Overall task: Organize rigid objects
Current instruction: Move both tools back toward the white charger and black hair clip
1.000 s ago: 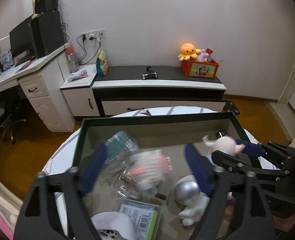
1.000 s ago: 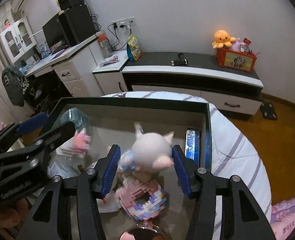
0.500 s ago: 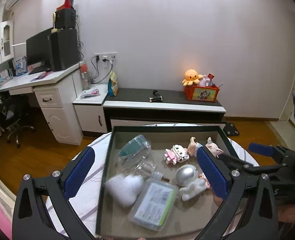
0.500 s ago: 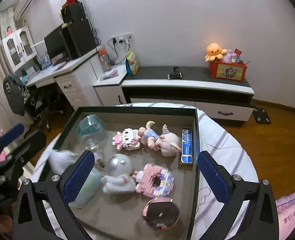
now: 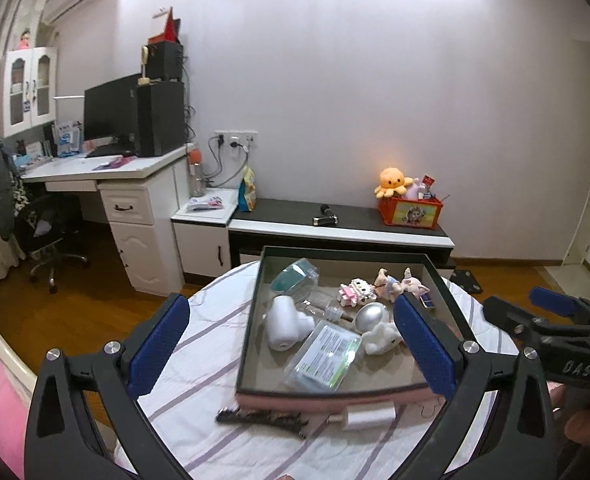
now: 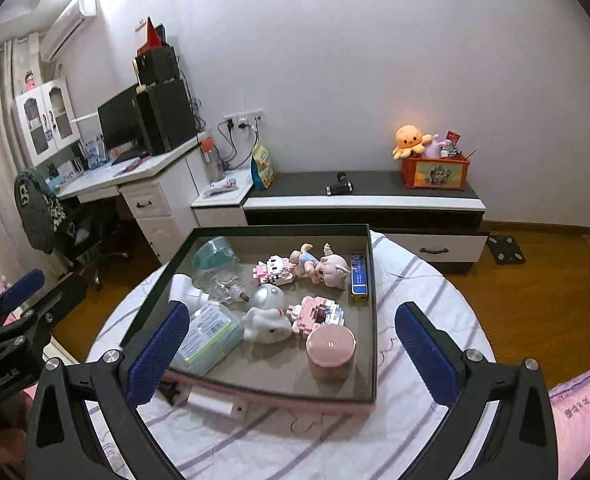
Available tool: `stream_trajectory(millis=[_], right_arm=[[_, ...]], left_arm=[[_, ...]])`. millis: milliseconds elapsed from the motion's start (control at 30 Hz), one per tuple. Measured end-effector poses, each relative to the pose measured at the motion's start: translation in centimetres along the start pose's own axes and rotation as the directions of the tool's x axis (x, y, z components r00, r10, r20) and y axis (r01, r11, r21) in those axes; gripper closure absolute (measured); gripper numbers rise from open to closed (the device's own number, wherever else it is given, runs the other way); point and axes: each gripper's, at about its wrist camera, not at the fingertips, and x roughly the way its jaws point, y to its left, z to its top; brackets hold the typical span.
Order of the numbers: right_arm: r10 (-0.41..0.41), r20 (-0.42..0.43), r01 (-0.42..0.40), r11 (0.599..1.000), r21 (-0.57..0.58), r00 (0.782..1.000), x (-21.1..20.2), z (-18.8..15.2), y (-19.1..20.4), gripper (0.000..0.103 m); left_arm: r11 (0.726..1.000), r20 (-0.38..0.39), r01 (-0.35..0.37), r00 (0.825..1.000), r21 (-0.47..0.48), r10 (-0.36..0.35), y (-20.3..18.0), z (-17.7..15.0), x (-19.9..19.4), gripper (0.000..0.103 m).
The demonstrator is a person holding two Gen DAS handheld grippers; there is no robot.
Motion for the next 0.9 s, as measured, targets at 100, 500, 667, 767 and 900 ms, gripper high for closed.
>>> stream_trajectory(millis=[100, 500, 667, 767, 900], right_arm=[[-0.007, 0.023, 0.007, 1.000, -0.007, 1.000, -1.8, -0.9, 0.1, 0.000], [-0.026, 0.045, 0.027, 0.999, -0.021, 0.999, -5.0, -3.6, 0.5, 0.000], [-0.029, 0.051, 0.031, 0.999, -0.025, 0.998, -5.7, -4.2, 0.5, 0.000], [-0.029, 0.048, 0.030, 0.999, -0.024, 0.998, -5.8, -4.5, 0.5, 0.000], [-0.026, 0.045, 0.027, 0.999, -0.026, 0.999, -5.9, -4.8, 0.6, 0.000]], left_arm=[[1.000, 0.004, -0.015, 1.000, -0.007, 0.015, 0.2, -0.9, -1.3, 0.000], [0.999, -0.075, -0.030, 0.997, -0.010, 0.029, -0.2, -5.6, -2.8, 0.000], [0.999, -0.086, -0.037, 0.996, -0.002, 0.037, -0.5, -6.5, -3.4, 0.000], [0.999, -0.089, -0.036, 0.995, -0.003, 0.035, -0.5, -6.7, -3.7, 0.000], [0.999, -0.088, -0.037, 0.995, -0.002, 0.036, -0.5, -6.7, -3.7, 0.000]])
